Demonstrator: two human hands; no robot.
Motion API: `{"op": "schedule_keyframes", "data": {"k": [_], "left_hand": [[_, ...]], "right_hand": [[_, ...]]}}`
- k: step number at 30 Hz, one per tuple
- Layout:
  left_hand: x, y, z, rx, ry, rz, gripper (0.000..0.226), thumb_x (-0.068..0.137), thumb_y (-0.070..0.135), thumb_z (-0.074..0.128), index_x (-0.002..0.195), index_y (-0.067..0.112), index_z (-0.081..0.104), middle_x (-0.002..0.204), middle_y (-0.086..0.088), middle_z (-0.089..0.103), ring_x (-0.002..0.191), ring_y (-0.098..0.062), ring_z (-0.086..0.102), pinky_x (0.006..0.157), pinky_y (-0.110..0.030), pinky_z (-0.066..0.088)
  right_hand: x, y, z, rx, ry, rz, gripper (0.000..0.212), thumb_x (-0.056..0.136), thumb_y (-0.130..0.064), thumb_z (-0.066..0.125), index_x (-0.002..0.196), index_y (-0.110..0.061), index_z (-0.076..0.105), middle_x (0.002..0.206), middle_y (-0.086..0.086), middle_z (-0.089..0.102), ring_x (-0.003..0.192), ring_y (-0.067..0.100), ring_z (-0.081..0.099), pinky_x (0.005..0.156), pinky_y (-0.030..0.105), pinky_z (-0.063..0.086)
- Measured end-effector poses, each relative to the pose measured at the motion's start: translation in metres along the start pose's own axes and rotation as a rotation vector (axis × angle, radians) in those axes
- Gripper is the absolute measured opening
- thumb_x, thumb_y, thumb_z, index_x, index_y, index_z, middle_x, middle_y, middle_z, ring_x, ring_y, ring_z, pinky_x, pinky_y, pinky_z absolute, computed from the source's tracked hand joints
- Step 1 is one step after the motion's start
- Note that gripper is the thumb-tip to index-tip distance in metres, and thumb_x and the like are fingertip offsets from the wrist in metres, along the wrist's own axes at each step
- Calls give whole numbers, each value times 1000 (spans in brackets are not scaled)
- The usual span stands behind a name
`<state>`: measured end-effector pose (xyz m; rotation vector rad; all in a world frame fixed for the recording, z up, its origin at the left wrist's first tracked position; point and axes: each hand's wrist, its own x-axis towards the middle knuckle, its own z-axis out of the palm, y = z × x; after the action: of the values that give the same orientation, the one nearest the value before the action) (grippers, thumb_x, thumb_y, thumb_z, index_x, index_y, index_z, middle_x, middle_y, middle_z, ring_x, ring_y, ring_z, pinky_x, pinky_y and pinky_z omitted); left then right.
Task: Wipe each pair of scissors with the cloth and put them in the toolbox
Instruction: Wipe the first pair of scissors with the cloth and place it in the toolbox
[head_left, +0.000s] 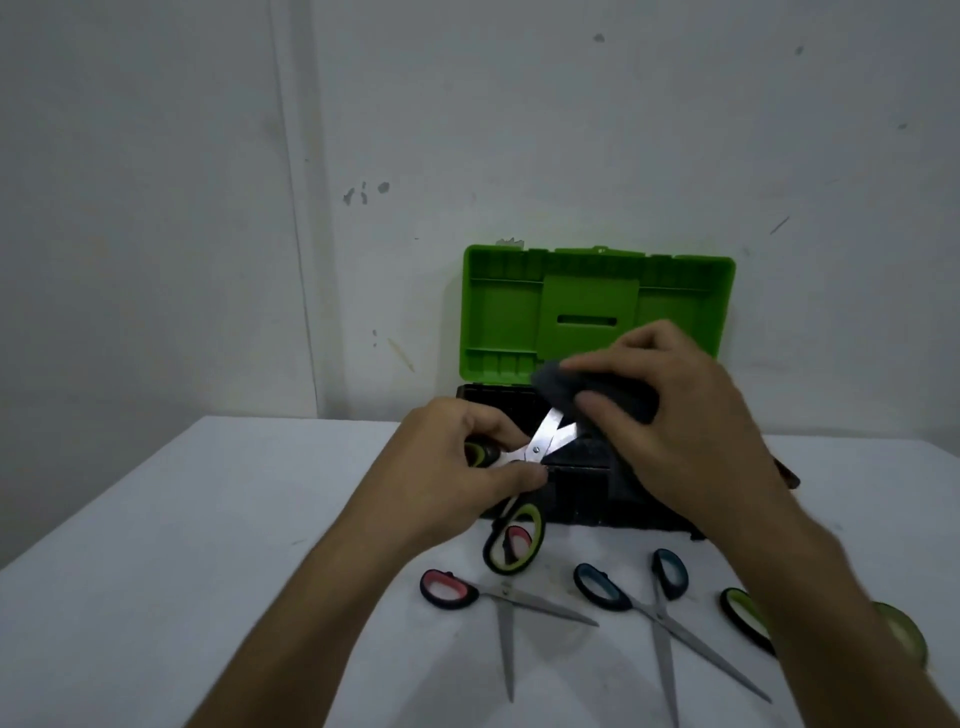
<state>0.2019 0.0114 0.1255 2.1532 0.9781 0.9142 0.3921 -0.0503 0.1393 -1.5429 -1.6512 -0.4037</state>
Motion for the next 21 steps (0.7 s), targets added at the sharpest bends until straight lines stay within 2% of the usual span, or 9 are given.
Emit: {"op": "schedule_keyframes", "data": {"k": [2, 5, 7, 10, 12, 16, 19, 21], "left_hand": [[0, -2, 1, -32, -3, -15, 18, 73, 43, 79, 86, 31, 75, 84, 15, 70, 69, 1, 60, 61, -14, 41], [1, -3, 2, -82, 27, -39, 18, 71, 45, 80, 81, 31, 76, 74, 11, 71, 53, 3, 53, 50, -10, 38], [2, -3, 2, -133, 47, -58, 18, 71, 43, 80, 79, 27, 76, 62, 9, 69, 44, 3, 50, 47, -15, 38], [2, -2, -2, -254, 67, -54, 15, 72, 35, 81, 73, 22, 74, 52, 10, 64, 40, 3, 49, 46, -15, 35], [3, -3, -7, -243, 75, -52, 16, 73, 34, 81, 71, 20, 74, 55, 6, 66, 41, 0, 50, 45, -15, 35], [4, -9, -7, -172, 116, -72, 18, 71, 34, 83, 67, 19, 73, 56, 3, 70, 44, -6, 55, 44, -15, 39], [6, -14, -4, 119, 298, -40, 22, 70, 39, 83, 65, 23, 69, 61, 8, 70, 57, -4, 63, 51, -20, 47], [5, -16, -4, 197, 379, -19, 24, 73, 41, 80, 68, 24, 65, 68, 9, 70, 68, -7, 66, 60, -27, 53]], "right_hand": [[1, 11, -3, -124, 177, 67, 29, 88, -29, 68, 118, -32, 70, 106, -10, 46, 88, 6, 49, 67, 13, 36], [1, 15, -12, -102, 318, 39, 29, 88, -27, 69, 117, -25, 72, 108, -4, 50, 91, 5, 49, 69, 7, 36], [0, 7, -10, 5, 237, -74, 28, 88, -27, 70, 115, -26, 72, 108, -2, 51, 94, 5, 50, 76, 4, 40], [-1, -5, 7, 101, 35, -184, 28, 87, -36, 66, 115, -34, 72, 109, -6, 47, 93, 4, 52, 77, 12, 46], [-1, -2, 15, 97, 76, -158, 30, 88, -38, 64, 117, -33, 71, 108, -6, 47, 91, 4, 52, 74, 14, 47], [3, 18, 9, 17, 261, -26, 30, 90, -28, 67, 119, -22, 71, 108, -3, 44, 92, -1, 43, 77, -1, 37], [4, 21, -2, 52, 296, 0, 29, 91, -24, 68, 119, -19, 69, 109, 0, 45, 98, 6, 47, 82, -1, 35], [5, 17, -6, 87, 286, -23, 29, 92, -23, 66, 120, -19, 68, 109, 2, 47, 99, 10, 50, 83, 1, 36]]}}
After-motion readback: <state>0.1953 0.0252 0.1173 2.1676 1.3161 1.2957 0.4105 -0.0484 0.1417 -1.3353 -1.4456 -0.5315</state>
